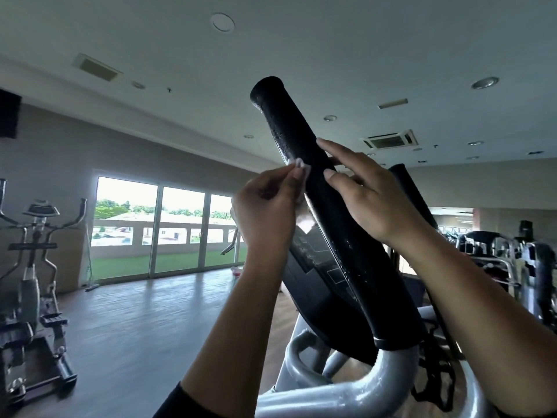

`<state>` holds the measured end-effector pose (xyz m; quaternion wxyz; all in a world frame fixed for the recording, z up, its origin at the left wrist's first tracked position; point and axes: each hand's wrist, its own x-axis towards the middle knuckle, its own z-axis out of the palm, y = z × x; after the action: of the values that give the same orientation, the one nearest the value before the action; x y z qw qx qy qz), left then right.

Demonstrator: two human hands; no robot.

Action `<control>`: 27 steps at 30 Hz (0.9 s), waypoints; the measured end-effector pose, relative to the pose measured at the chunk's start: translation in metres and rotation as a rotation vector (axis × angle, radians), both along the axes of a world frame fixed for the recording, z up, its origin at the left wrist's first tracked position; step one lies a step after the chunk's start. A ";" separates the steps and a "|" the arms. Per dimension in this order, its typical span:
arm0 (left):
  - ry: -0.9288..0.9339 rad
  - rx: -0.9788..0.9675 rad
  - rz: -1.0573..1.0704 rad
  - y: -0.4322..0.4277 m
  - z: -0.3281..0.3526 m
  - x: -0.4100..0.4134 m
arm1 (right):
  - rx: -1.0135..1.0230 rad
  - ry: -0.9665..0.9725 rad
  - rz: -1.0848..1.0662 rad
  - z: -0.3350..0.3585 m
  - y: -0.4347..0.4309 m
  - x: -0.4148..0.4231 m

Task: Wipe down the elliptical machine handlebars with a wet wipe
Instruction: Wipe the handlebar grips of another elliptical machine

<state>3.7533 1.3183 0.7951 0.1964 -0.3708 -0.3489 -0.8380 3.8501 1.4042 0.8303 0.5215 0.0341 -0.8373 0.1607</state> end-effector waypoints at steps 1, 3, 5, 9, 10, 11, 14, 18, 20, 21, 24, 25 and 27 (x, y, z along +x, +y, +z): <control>-0.033 0.033 -0.004 0.000 0.007 -0.006 | 0.000 -0.005 0.003 0.002 0.000 0.000; -0.078 0.079 0.010 0.001 0.022 -0.016 | 0.004 -0.019 0.006 0.006 0.000 -0.002; -0.072 0.093 0.015 0.006 0.028 -0.018 | 0.020 -0.019 -0.001 0.007 0.000 -0.004; -0.014 0.040 -0.033 0.008 0.013 -0.012 | 0.062 0.005 -0.038 0.007 0.001 -0.007; 0.001 0.028 -0.059 0.007 0.008 -0.011 | 0.069 0.008 -0.046 0.008 0.001 -0.008; 0.008 0.029 -0.079 0.006 0.007 -0.012 | 0.074 0.010 -0.049 0.008 0.001 -0.009; -0.039 0.077 -0.063 0.003 0.023 -0.021 | 0.070 0.013 -0.036 0.009 0.001 -0.010; -0.049 0.094 -0.031 0.009 0.037 -0.026 | 0.049 0.015 -0.011 0.013 0.000 -0.013; -0.008 0.049 -0.041 0.005 0.026 -0.020 | 0.042 0.009 -0.020 0.016 -0.001 -0.014; 0.013 0.032 -0.074 0.002 0.022 -0.019 | 0.041 0.009 -0.028 0.018 -0.001 -0.015; 0.002 0.066 -0.079 -0.003 0.030 -0.027 | 0.044 0.006 -0.047 0.024 -0.003 -0.018; -0.027 0.085 -0.041 -0.003 0.039 -0.032 | 0.043 -0.001 -0.051 0.025 -0.004 -0.019; -0.071 0.090 0.017 0.001 0.055 -0.040 | 0.040 -0.011 -0.049 0.027 -0.004 -0.020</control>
<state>3.7128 1.3189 0.8502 0.2075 -0.3286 -0.3206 -0.8638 3.8305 1.4000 0.8575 0.5199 0.0230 -0.8437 0.1315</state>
